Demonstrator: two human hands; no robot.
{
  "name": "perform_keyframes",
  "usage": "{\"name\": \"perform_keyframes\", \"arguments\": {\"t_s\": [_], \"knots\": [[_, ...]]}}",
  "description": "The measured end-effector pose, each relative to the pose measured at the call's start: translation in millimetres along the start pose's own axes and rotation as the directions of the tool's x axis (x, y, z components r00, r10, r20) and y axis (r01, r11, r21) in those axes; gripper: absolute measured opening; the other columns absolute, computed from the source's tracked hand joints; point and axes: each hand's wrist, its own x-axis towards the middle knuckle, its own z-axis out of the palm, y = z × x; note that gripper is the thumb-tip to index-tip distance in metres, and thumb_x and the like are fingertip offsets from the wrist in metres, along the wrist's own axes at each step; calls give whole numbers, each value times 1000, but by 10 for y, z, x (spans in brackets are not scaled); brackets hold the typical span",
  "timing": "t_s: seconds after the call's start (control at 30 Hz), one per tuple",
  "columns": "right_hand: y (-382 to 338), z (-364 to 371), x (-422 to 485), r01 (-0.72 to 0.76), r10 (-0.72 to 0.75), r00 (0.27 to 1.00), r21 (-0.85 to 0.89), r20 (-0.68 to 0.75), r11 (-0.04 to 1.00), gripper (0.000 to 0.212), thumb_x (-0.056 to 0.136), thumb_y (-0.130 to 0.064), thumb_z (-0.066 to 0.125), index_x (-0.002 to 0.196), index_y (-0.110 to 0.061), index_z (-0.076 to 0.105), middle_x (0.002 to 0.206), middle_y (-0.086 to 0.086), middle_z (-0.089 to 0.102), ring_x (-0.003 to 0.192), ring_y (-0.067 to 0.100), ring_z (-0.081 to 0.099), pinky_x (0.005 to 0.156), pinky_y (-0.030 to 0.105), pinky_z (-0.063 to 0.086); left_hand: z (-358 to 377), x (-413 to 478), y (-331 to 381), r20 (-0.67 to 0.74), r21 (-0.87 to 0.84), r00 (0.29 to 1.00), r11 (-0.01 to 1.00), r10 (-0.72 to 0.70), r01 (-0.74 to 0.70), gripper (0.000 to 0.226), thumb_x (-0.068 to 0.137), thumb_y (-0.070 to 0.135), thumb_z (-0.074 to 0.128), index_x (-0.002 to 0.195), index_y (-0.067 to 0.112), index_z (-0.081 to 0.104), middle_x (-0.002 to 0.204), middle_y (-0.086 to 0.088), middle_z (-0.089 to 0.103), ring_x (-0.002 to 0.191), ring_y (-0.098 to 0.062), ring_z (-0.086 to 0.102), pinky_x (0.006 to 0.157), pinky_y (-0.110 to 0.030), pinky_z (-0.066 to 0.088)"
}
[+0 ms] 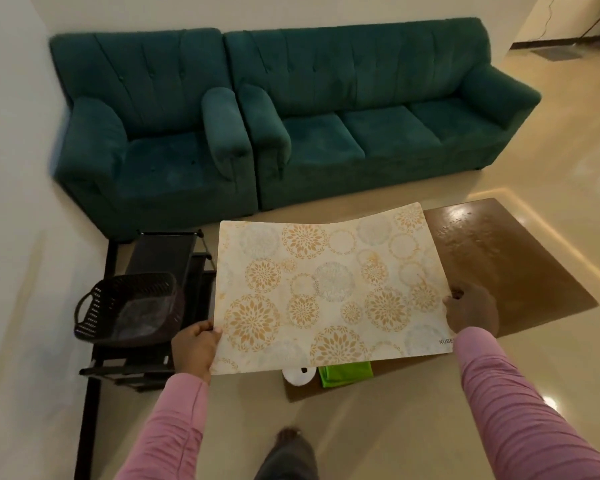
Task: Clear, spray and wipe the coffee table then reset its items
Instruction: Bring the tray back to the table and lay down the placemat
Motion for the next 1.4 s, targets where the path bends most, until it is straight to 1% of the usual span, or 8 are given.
{"name": "perform_keyframes", "arguments": {"t_s": [0.23, 0.4, 0.6, 0.77, 0.93, 1.07, 1.27, 1.4], "knots": [[339, -239, 480, -73, 73, 997, -19, -16, 997, 30, 88, -7, 62, 118, -7, 65, 114, 16, 66, 98, 36, 62, 85, 43, 49, 693, -16, 60, 47, 78, 999, 997, -4, 1, 21, 88, -2, 62, 84, 18, 69, 95, -13, 72, 89, -32, 69, 85, -51, 57], [398, -428, 936, -106, 106, 994, -40, -20, 994, 30, 89, -8, 62, 118, -7, 65, 114, 15, 66, 97, 36, 61, 85, 44, 49, 1227, 10, 128, 84, 80, 997, 997, -2, -5, 18, 88, -2, 63, 87, 15, 69, 88, -8, 71, 84, -27, 68, 71, -36, 55], [423, -606, 1607, -97, 97, 995, -61, -5, 993, 31, 91, -10, 60, 121, -10, 63, 112, 12, 65, 92, 30, 61, 83, 41, 51, 1887, 34, 266, 62, 70, 997, 997, -44, 40, 21, 87, -3, 64, 81, 16, 70, 90, -10, 72, 82, -27, 67, 74, -37, 55], [513, -701, 2073, -86, 87, 996, -63, 16, 994, 32, 91, -9, 60, 122, -10, 63, 114, 11, 66, 89, 27, 60, 82, 39, 50, 2331, -11, 425, 53, 63, 998, 998, -34, 31, 21, 87, -5, 62, 80, 14, 67, 86, -10, 69, 75, -26, 65, 62, -27, 49], [712, -780, 2590, -36, 42, 997, -89, 58, 995, 30, 90, -9, 61, 121, -9, 63, 109, 11, 67, 79, 22, 55, 69, 32, 47, 2755, -223, 396, 14, 39, 1000, 999, -20, 20, 22, 85, -6, 64, 84, 14, 71, 90, -12, 72, 82, -30, 68, 73, -37, 55], [927, -888, 3050, 30, -16, 994, -132, 108, 991, 31, 90, -10, 61, 121, -10, 62, 113, 11, 67, 90, 29, 62, 76, 38, 51, 3154, -476, 274, -32, 35, 999, 999, -15, 16, 26, 80, -6, 67, 69, 17, 72, 87, -8, 73, 82, -30, 68, 81, -46, 57], [1325, -1113, 3700, 58, -32, 983, -138, 182, 989, 29, 90, -8, 60, 119, -7, 63, 110, 16, 67, 91, 33, 61, 74, 36, 46, 3912, -963, 29, -144, -13, 989, 999, -39, 38, 19, 82, -9, 65, 81, 9, 71, 94, -15, 72, 81, -27, 65, 80, -38, 53], [1524, -1203, 4047, 85, -40, 968, -174, 246, 981, 25, 89, -7, 61, 114, -4, 65, 109, 19, 66, 92, 35, 61, 76, 38, 45, 4286, -1205, -158, -117, 23, 989, 995, -92, 96, 17, 85, -9, 64, 87, 7, 69, 98, -15, 70, 84, -25, 63, 82, -39, 53]]}}
